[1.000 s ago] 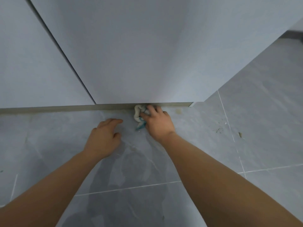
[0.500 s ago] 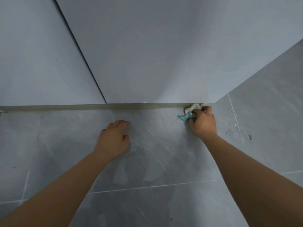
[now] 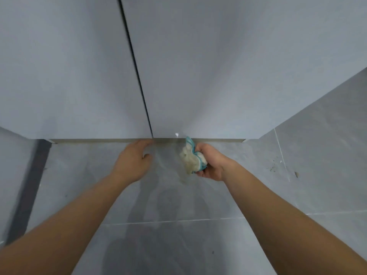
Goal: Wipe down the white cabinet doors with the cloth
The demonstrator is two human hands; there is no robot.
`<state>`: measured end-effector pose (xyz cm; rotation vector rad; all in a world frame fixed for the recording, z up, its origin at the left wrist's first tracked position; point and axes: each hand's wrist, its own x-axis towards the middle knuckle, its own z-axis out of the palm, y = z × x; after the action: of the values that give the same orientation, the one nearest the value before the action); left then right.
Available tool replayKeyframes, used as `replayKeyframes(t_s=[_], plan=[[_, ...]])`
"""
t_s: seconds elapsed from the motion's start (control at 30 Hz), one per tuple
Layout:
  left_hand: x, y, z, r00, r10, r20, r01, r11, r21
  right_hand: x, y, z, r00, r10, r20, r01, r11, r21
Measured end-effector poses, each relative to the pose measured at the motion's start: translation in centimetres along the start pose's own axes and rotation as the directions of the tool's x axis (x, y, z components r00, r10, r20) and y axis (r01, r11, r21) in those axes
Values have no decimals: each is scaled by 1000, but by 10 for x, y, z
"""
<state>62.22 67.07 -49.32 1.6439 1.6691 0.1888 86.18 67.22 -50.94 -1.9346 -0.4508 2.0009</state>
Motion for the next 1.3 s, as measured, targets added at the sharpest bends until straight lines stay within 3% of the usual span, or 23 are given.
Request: replayKeyframes(t_s=[0.3, 0.4, 0.5, 0.73, 0.93, 1.07, 1.17, 1.3], plan=[[-93, 57, -102, 984, -156, 84, 174, 942, -289, -152, -20, 61, 983, -30, 182, -35, 939, 342], [-138, 88, -159, 944, -290, 154, 328, 846, -420, -231, -43, 89, 964, -67, 256, -45, 912, 407], [-183, 124, -209, 905, -324, 276, 425, 707, -565, -304, -63, 113, 947, -113, 300, -23, 910, 414], [-294, 221, -340, 882, -173, 438, 468, 423, -776, -489, -119, 143, 932, -204, 299, 104, 942, 320], [-384, 296, -436, 921, -244, 304, 378, 370, -849, -632, -168, 150, 956, -210, 206, 193, 976, 99], [-424, 336, -488, 937, -308, 162, 284, 406, -869, -702, -191, 141, 955, -259, 145, 270, 961, -60], [-444, 352, -514, 953, -299, 45, 186, 461, -868, -746, -202, 125, 925, -379, 21, 375, 906, -198], [-471, 371, -541, 951, -294, -101, 60, 491, -869, -813, -210, 98, 853, -521, -42, 500, 837, -222]])
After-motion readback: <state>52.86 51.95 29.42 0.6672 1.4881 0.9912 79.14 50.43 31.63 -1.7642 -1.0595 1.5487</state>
